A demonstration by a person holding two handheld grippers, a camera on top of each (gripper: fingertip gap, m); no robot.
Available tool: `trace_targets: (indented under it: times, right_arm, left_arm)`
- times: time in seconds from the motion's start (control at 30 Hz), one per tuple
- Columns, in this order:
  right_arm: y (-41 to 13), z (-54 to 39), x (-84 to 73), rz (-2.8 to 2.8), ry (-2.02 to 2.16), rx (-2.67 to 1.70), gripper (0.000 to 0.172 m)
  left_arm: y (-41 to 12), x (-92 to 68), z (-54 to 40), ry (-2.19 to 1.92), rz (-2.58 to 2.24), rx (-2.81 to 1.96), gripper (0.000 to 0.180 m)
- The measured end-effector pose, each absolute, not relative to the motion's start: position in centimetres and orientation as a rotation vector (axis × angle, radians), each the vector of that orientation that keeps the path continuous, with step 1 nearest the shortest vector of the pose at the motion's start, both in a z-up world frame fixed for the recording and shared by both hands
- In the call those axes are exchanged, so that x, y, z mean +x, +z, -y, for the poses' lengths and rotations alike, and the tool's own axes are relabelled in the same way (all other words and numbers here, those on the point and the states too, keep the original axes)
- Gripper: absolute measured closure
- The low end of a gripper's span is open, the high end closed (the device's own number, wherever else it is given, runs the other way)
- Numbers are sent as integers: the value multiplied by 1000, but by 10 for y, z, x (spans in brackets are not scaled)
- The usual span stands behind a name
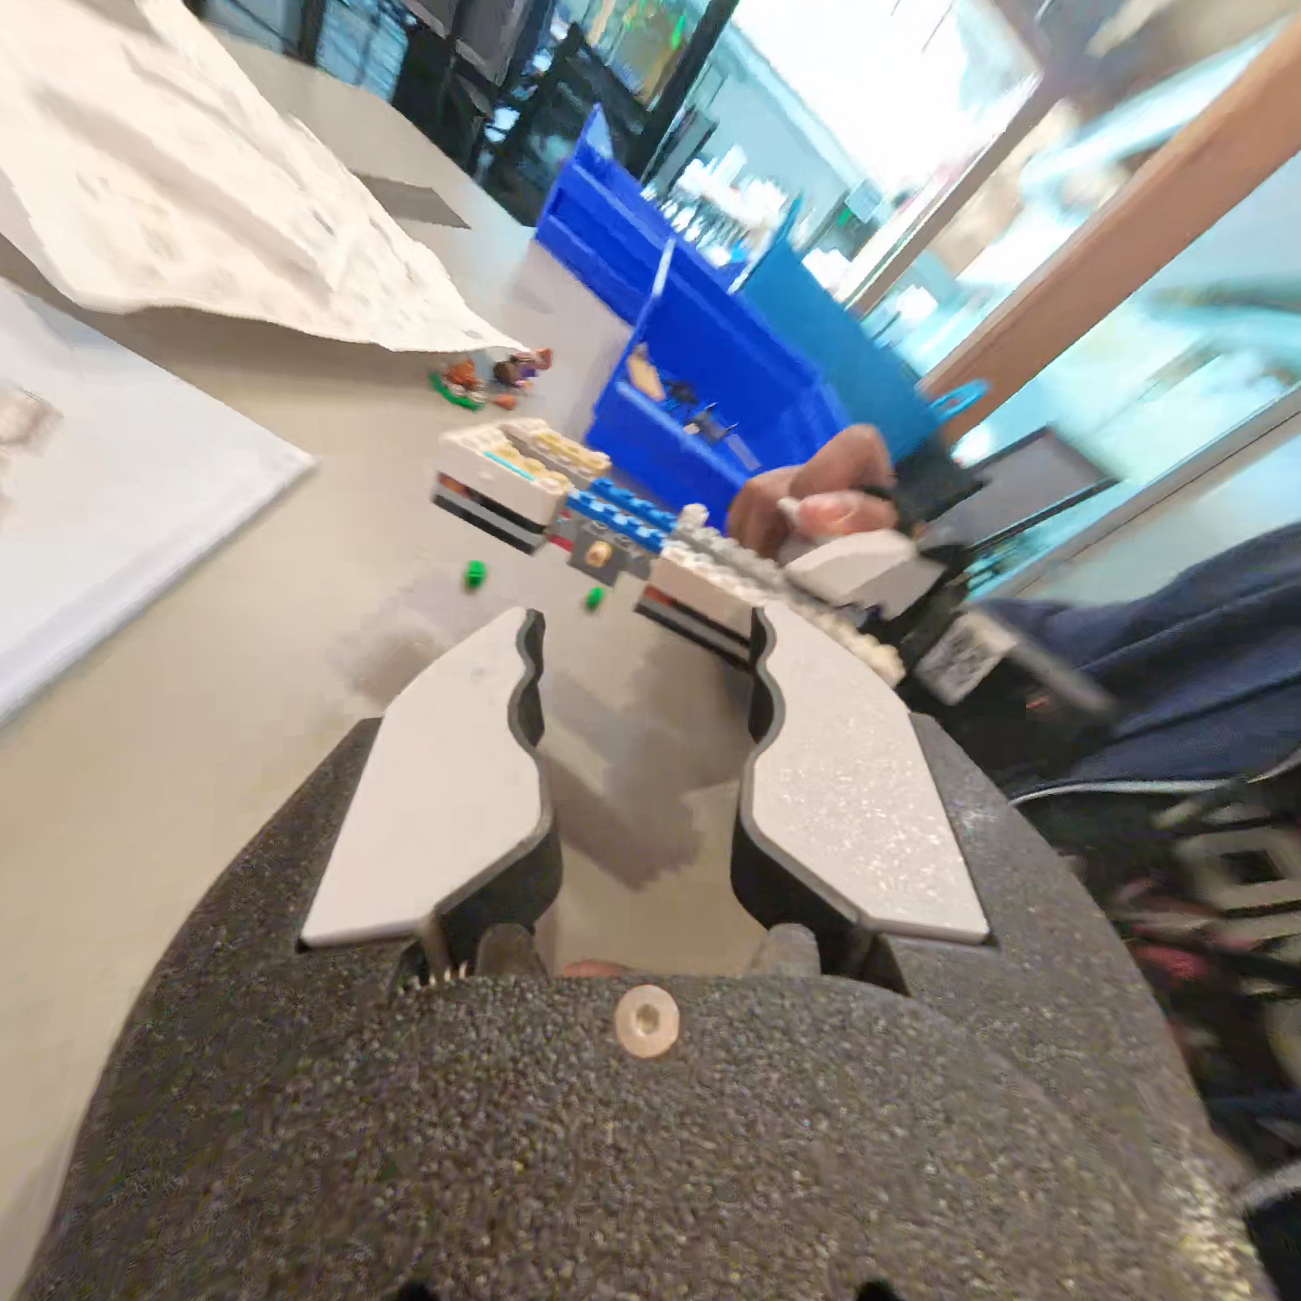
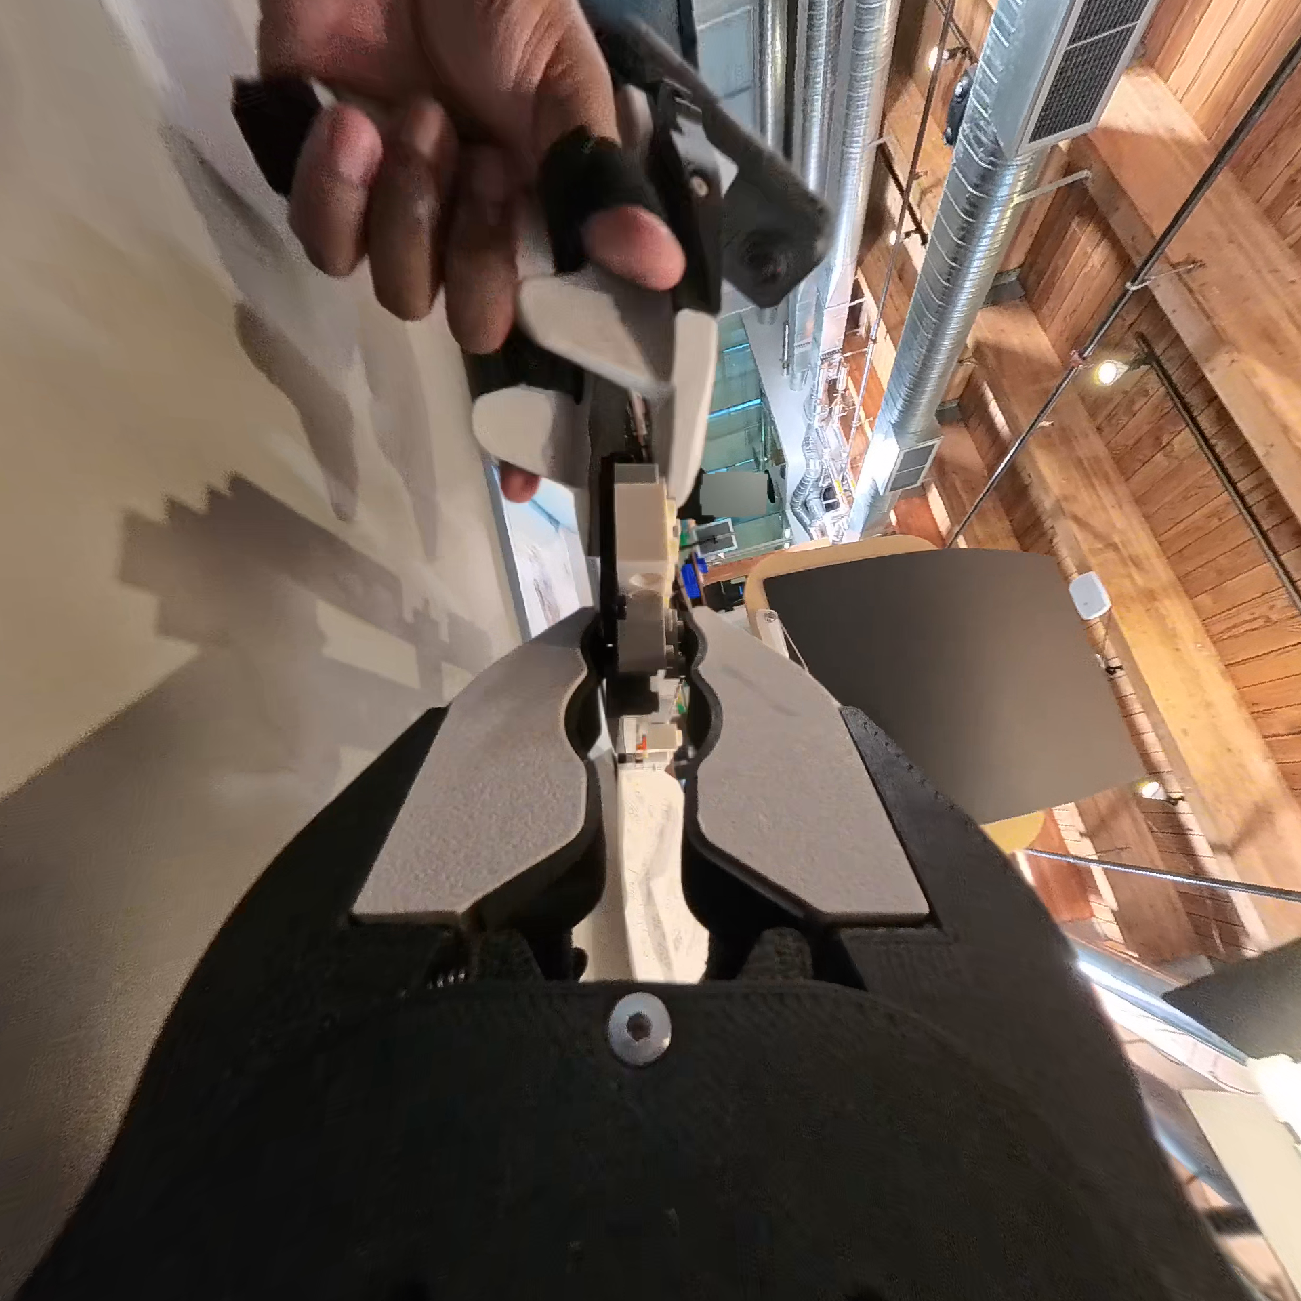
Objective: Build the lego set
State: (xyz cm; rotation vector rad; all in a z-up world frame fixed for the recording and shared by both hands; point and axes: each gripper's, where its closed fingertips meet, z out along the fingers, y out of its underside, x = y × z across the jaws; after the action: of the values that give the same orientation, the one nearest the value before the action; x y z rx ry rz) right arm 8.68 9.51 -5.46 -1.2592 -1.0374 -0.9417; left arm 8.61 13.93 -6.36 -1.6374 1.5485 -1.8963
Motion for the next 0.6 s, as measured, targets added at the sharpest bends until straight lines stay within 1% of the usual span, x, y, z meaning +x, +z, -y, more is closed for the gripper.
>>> trace_targets:
  times: [0.1,0.17,0.3,0.4,0.47,0.53,0.6]
  right_arm:
    - [-56,-97,89,1055,-990,-1248,152]
    - [-59,-99,90,1074,-1018,-1244,152]
    - [-63,-102,88,1113,-1066,-1225,152]
    - [-67,-104,89,1146,-1107,-1217,152]
    - [-71,-106,90,1182,-1157,-1206,151]
    - [-71,-106,89,1198,-1191,-1185,151]
    - [-72,-107,89,1199,-1192,-1204,150]
  left_arm:
    - [-56,87,-121,-2221,-1376,-1812,126]
    - [-57,88,-111,-2336,-1306,-1909,129]
    - [-67,87,-96,-2356,-1323,-2010,138]
    - [-71,85,-90,-2380,-1327,-2060,140]
    - [-72,85,-88,-2416,-1297,-2088,144]
    - [-76,86,-90,-2416,-1254,-2115,155]
    - [-78,86,-91,-2452,-1214,-2123,155]
